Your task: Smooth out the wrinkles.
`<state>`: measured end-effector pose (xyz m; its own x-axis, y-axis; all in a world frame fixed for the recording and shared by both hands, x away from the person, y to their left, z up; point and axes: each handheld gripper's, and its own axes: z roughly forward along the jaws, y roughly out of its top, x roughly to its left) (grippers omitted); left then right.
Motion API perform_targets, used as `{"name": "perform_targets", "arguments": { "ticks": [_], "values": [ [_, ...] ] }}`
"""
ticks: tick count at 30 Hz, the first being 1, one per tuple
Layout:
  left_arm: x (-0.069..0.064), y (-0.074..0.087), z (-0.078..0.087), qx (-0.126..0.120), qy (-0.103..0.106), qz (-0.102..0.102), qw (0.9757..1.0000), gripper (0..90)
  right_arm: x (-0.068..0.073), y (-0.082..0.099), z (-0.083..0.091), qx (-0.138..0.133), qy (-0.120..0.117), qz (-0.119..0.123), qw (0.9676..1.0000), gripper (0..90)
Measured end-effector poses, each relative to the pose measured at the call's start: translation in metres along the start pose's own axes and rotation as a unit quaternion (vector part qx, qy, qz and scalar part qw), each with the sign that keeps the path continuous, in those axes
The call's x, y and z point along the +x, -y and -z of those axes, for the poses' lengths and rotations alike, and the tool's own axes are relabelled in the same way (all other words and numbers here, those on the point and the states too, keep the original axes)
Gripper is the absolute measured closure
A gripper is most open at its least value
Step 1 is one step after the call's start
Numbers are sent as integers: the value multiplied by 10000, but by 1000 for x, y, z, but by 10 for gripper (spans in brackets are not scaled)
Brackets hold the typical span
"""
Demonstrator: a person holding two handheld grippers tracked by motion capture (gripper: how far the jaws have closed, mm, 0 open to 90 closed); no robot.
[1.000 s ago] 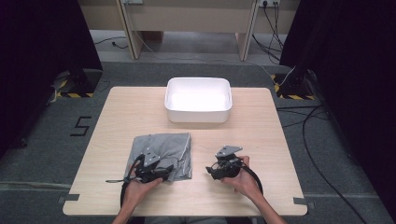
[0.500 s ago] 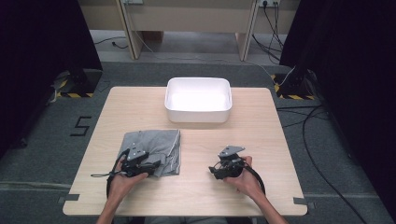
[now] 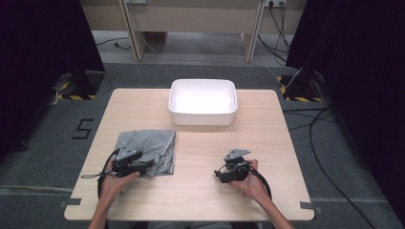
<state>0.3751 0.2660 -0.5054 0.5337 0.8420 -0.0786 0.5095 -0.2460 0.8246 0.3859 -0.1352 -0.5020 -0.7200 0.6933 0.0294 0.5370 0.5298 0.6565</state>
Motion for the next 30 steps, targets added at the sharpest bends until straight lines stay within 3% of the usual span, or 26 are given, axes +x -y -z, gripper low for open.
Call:
{"name": "perform_targets", "arguments": {
  "ticks": [3, 5, 9, 12, 13, 15, 18, 25, 30],
  "values": [
    [-2, -2, 3, -104, -26, 87, 9999, 358, 0, 0, 0, 4, 11, -27, 10000, 362],
    [-6, -4, 6, -189, -64, 258, 9995, 334, 0, 0, 0, -4, 2, -14, 10000, 362],
    [-21, -12, 15, -76, -387, 440, 9983, 305, 0, 0, 0, -7, 8, -37, 10000, 362],
    [-29, -13, 20, -76, -442, 571, 9974, 300, -1, 0, 1, -37, 16, -36, 10000, 362],
    [-36, -12, 24, -36, -624, 631, 9960, 291, -1, 0, 1, -35, 20, -37, 10000, 362],
    [-40, -6, 24, 76, -759, 648, 9950, 285, -1, 0, 1, -28, 18, -39, 10000, 362],
    [-39, 4, 14, 289, -840, 676, 9938, 287, 0, 0, 0, 18, 18, -20, 10000, 362],
    [-26, 6, 7, 238, -1011, 545, 9931, 348, 1, 0, -2, 34, 6, 15, 10000, 362],
    [-18, 5, 1, 255, -1227, 553, 9906, 347, -1, 0, -2, 22, 37, 13, 10000, 362]
  ]
}}
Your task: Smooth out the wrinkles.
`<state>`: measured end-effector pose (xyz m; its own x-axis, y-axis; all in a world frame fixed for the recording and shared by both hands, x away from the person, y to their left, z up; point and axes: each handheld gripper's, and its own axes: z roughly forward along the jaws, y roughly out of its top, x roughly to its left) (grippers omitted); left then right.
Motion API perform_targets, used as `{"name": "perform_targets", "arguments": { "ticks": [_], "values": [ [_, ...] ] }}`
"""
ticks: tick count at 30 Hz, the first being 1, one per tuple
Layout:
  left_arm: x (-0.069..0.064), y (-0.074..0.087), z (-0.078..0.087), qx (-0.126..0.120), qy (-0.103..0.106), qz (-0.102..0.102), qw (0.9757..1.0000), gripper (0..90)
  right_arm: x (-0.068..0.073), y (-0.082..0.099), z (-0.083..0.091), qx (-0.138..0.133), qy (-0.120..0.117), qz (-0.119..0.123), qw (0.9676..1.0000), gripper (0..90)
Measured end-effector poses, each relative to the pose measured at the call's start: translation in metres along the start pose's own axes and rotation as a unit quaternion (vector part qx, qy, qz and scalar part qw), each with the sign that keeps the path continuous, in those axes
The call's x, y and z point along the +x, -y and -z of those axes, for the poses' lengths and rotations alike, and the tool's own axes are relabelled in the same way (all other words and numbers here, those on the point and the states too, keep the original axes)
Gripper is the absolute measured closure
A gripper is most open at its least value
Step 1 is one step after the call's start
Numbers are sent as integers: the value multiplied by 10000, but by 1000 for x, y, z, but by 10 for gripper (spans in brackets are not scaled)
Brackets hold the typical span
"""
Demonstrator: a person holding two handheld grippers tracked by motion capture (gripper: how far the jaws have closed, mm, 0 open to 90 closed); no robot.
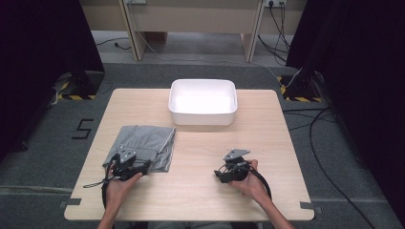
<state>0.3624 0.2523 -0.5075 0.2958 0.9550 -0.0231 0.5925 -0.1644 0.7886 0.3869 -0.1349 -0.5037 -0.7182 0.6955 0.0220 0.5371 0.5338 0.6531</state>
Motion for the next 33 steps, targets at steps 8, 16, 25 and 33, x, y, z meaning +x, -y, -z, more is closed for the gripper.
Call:
{"name": "perform_targets", "arguments": {
  "ticks": [8, 16, 25, 33],
  "values": [
    [2, -6, -10, 23, -367, 50, 9993, 352, -3, 0, 0, -17, 17, -66, 10000, 362],
    [7, -9, -12, 11, -321, 80, 9995, 352, -4, 0, 0, -18, 11, -76, 10000, 361],
    [5, -10, 1, -324, -103, 288, 9990, 278, -11, -2, 6, -145, -4, -240, 9996, 363],
    [-7, -5, 28, -564, 213, 415, 9973, 259, -27, -8, 21, -454, 193, -470, 9977, 363]
  ]
}}
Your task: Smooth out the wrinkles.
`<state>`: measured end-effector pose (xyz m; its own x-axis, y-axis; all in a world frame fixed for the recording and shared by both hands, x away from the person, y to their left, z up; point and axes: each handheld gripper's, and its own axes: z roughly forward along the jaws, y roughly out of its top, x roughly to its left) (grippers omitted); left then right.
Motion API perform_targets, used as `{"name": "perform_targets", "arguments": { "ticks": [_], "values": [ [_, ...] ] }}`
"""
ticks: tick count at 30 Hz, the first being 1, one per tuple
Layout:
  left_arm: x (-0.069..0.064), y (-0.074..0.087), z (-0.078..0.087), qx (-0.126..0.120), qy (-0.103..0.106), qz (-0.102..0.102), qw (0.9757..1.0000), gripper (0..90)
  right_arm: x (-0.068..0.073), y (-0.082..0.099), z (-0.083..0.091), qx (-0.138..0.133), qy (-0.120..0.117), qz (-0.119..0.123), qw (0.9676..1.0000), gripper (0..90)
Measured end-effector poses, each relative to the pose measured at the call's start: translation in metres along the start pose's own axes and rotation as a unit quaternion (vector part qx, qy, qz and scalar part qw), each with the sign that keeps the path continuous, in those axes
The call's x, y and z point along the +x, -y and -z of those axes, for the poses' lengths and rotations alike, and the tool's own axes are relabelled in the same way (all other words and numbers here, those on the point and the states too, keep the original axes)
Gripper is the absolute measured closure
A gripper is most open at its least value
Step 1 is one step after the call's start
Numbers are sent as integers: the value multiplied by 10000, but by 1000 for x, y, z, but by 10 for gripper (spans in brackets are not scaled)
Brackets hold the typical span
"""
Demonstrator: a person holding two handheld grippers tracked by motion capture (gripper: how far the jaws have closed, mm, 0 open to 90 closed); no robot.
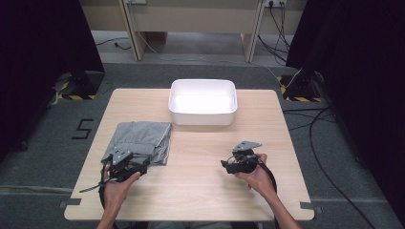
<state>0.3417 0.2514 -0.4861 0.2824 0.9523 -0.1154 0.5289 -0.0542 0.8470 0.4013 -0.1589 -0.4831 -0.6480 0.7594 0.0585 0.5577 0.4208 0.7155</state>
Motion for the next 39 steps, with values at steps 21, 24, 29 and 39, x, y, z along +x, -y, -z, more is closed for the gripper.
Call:
{"name": "perform_targets", "arguments": {
  "ticks": [21, 24, 29, 39],
  "values": [
    [22, -14, -40, 164, -590, 110, 9981, 312, -1, 0, -5, 105, 66, 59, 9999, 362],
    [21, -14, -49, 281, -641, 1, 9976, 319, -1, 0, -5, 128, 44, 60, 9999, 362],
    [13, -9, -51, 322, -808, -226, 9960, 330, 0, 1, -6, 139, 40, 65, 9999, 362],
    [3, 17, -30, 391, -778, -417, 9953, 356, 2, 3, -7, 212, 23, 80, 9997, 361]
  ]
}}
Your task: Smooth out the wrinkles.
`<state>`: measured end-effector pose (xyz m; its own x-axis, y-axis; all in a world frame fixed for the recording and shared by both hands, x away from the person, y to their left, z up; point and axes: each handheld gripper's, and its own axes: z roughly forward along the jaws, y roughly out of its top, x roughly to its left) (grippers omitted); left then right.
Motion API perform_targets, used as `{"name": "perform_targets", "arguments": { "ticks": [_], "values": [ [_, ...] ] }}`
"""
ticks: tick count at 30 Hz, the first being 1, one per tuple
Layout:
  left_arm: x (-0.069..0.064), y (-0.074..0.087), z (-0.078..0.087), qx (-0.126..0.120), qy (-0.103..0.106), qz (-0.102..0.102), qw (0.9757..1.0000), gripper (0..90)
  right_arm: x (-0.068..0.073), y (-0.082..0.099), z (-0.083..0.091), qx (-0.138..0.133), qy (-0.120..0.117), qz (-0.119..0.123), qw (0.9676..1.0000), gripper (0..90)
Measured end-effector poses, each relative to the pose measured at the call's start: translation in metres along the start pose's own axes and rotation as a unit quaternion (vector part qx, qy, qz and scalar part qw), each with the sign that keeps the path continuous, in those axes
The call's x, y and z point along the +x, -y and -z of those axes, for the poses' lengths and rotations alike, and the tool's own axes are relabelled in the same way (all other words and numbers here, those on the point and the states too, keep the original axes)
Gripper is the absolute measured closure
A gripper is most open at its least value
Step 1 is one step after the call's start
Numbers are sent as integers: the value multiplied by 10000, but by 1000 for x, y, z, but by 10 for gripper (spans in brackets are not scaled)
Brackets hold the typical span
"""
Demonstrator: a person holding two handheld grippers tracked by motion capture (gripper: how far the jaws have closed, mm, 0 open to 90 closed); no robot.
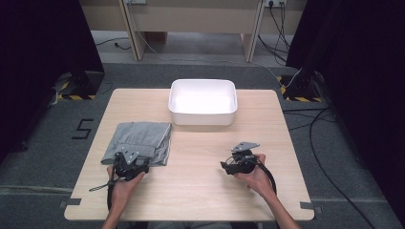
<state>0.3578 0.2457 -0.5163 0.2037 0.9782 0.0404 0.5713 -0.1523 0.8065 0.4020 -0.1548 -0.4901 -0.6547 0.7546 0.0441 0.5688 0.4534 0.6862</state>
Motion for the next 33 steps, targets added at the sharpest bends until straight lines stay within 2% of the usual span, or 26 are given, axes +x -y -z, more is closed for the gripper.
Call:
{"name": "perform_targets", "arguments": {
  "ticks": [9, 14, 18, 20, 26, 30, 33],
  "values": [
    [-4, 11, 15, 13, 121, -10, 9999, 360, 0, 2, -1, 52, -7, -32, 10000, 361],
    [-12, 20, 28, 10, 151, -71, 9999, 359, 0, 2, -2, 67, -25, 10, 10000, 361],
    [-14, 21, 31, -37, 176, 1, 9998, 339, 0, 2, -3, 53, -5, -6, 10000, 361],
    [-15, 20, 36, -98, 259, 98, 9996, 309, -1, 2, -2, 26, 9, -19, 10000, 361],
    [-19, 25, 52, -172, 572, 189, 9980, 263, -7, -2, 4, -165, 116, -157, 9997, 360],
    [-21, 31, 63, -129, 683, 148, 9975, 257, -13, -7, 8, -312, 240, -189, 9990, 358],
    [-20, 37, 67, -68, 711, 152, 9973, 255, -20, -15, 13, -490, 282, -354, 9978, 356]
  ]
}}
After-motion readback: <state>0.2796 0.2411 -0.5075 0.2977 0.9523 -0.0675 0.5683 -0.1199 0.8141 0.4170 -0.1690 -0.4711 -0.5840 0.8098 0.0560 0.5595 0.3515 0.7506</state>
